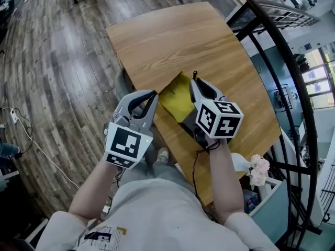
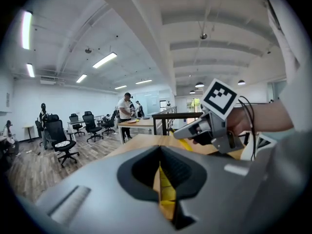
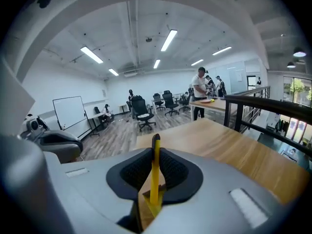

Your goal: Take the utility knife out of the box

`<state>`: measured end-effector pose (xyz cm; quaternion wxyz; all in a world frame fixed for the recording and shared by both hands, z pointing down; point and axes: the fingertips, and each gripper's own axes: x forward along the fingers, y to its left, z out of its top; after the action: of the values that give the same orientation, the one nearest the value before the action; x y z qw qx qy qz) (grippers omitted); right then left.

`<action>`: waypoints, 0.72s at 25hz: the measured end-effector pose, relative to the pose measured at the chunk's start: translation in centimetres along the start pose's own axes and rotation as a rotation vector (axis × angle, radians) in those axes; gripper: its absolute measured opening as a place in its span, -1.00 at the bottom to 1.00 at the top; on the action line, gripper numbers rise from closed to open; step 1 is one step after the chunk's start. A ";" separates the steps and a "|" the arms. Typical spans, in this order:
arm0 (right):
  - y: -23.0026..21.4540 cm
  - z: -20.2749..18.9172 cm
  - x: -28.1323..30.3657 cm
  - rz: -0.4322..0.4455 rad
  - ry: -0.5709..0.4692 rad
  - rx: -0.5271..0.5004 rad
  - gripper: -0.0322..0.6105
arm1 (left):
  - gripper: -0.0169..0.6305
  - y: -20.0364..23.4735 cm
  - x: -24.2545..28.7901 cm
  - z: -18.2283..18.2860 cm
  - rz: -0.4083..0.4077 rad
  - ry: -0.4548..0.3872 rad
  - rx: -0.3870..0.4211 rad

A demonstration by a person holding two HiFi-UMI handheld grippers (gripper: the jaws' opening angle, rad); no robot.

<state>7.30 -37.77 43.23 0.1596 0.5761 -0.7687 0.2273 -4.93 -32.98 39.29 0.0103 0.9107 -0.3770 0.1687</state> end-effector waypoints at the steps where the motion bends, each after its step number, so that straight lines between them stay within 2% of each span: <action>1: 0.4 1.0 -1.2 0.009 -0.029 -0.006 -0.75 | -0.94 -0.2 -0.4 0.9 0.005 -0.014 0.004; 11: 1.7 8.7 -13.2 0.037 -0.295 -0.092 -0.75 | -0.94 -2.1 -4.2 9.5 0.051 -0.157 0.060; 16: 2.2 11.0 -17.8 0.009 -0.421 -0.114 -0.75 | -0.94 -2.3 -5.9 12.1 0.073 -0.193 0.038; 18: 2.3 11.7 -19.8 -0.032 -0.471 -0.152 -0.75 | -0.94 -2.5 -6.7 12.8 0.076 -0.205 0.041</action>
<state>10.90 -27.38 22.90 0.0226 0.6117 -0.7904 0.0259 -3.74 -28.48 25.37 -0.0531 0.9082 -0.4068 0.0827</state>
